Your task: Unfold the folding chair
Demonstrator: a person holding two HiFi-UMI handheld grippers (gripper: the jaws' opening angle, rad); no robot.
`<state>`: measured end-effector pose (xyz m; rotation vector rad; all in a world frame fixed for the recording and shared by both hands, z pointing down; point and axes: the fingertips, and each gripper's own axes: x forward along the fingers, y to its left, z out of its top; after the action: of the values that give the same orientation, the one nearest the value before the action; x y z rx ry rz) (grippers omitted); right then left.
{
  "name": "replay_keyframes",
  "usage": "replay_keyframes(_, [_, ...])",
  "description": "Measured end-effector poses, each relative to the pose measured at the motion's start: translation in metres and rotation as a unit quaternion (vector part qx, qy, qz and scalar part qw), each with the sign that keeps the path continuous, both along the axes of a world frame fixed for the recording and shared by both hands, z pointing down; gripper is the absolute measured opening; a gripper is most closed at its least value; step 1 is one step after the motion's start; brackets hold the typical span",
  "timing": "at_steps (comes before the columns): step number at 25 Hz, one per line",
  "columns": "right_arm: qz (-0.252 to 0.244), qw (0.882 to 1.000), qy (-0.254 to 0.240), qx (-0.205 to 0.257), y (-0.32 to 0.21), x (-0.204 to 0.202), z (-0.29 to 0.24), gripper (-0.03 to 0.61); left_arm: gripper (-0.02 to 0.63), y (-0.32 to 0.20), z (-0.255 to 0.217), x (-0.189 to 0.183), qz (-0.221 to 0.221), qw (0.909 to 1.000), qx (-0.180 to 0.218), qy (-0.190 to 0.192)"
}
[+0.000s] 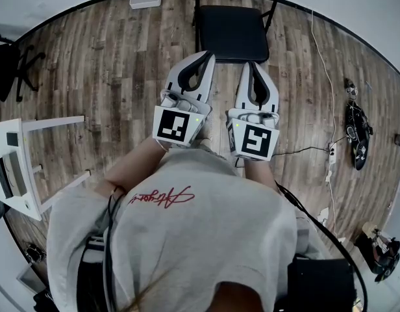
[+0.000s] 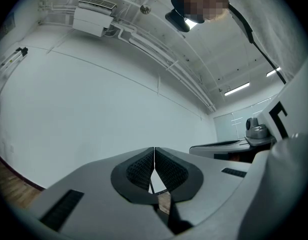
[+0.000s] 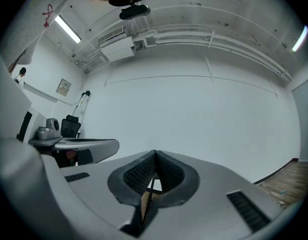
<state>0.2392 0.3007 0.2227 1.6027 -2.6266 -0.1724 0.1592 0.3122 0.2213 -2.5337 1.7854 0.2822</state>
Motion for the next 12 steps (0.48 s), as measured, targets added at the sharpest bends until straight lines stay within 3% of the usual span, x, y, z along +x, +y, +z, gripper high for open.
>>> replay_keyframes(12, [-0.011,1.000,0.001,-0.005,-0.0028,-0.0028,0.0028,0.017,0.017,-0.0028,0.0011,0.0012,0.002,1.0000,0.001,-0.008])
